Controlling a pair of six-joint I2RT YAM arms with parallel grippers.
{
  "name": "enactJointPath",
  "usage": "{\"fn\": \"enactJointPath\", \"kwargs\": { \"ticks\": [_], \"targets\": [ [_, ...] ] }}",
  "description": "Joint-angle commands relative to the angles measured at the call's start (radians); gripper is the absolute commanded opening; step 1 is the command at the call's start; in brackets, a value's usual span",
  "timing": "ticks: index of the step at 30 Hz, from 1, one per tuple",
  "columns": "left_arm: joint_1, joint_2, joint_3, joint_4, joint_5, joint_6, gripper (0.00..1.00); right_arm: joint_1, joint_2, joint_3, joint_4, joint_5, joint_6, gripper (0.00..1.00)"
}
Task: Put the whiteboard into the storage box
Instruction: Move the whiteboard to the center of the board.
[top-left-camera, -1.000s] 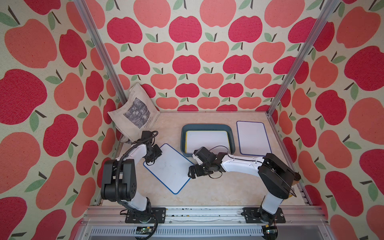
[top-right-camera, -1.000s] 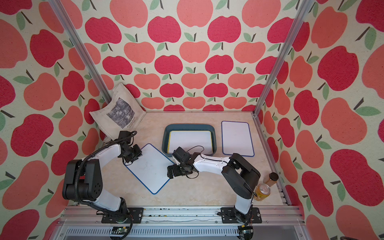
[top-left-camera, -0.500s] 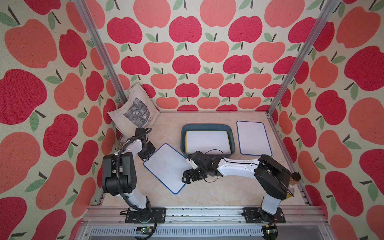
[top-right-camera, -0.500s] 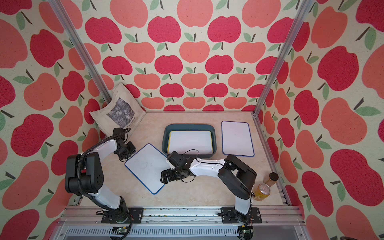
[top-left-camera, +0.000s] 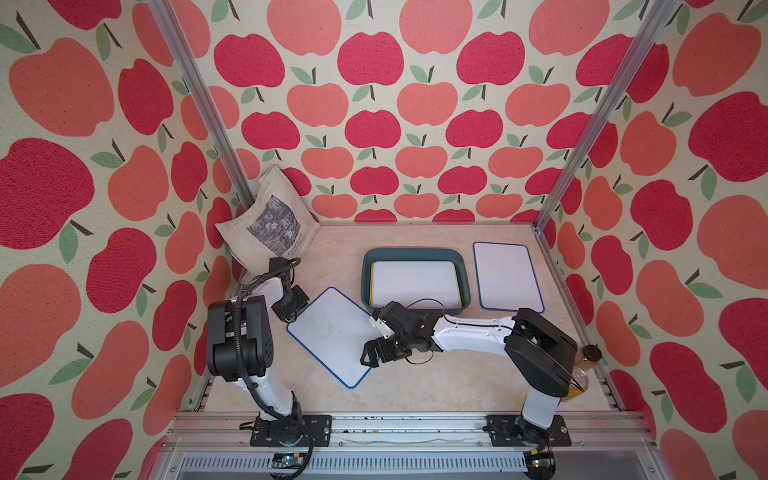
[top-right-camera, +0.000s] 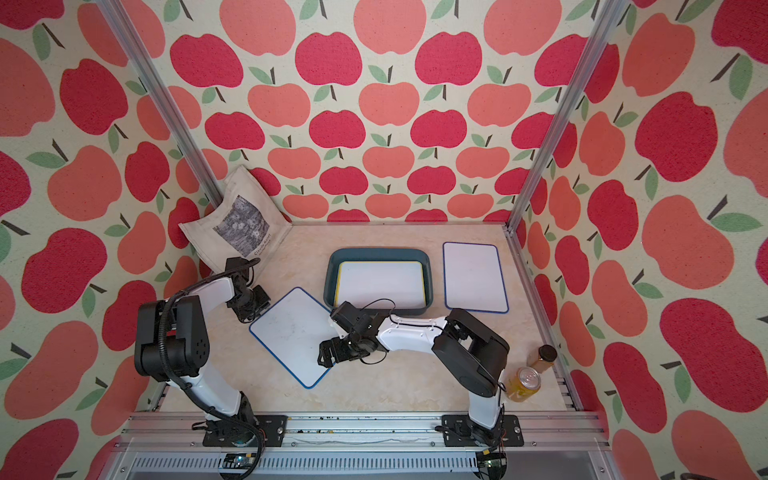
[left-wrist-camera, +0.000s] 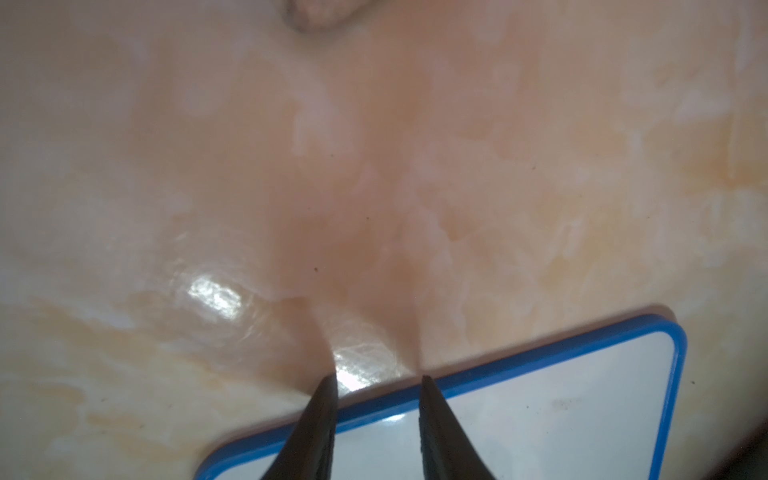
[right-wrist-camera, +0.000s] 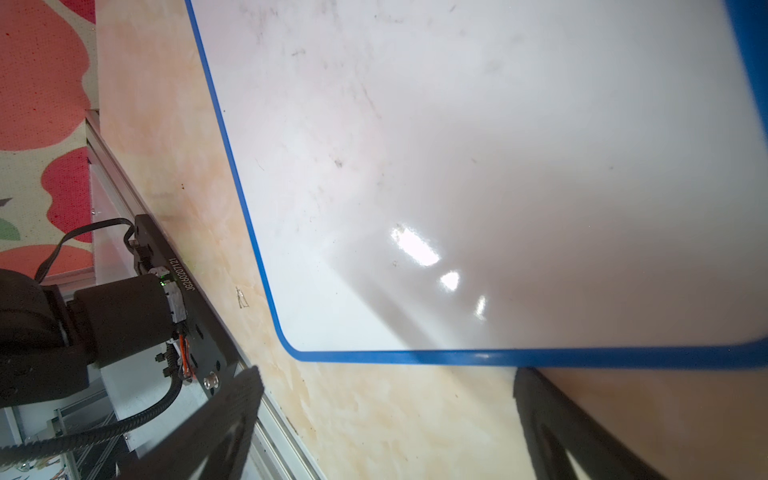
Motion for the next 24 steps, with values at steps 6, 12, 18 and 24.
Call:
{"fn": "enactJointPath", "kwargs": {
  "ticks": [6, 12, 18, 24],
  "targets": [
    [-0.002, -0.025, -0.105, 0.001, 0.126, -0.004, 0.37, -0.035, 0.011, -0.062, -0.012, 0.017, 0.036, 0.99],
    [-0.02, -0.091, -0.193, 0.014, 0.222, -0.02, 0.37, -0.096, -0.032, -0.133, 0.026, 0.022, 0.045, 0.99],
    [-0.073, -0.202, -0.29, 0.023, 0.283, -0.054, 0.37, -0.136, -0.081, -0.153, -0.011, 0.054, 0.022, 0.99],
    [-0.141, -0.254, -0.347, 0.017, 0.321, -0.074, 0.38, -0.146, -0.127, -0.177, -0.069, 0.113, -0.01, 0.99]
  ]
}}
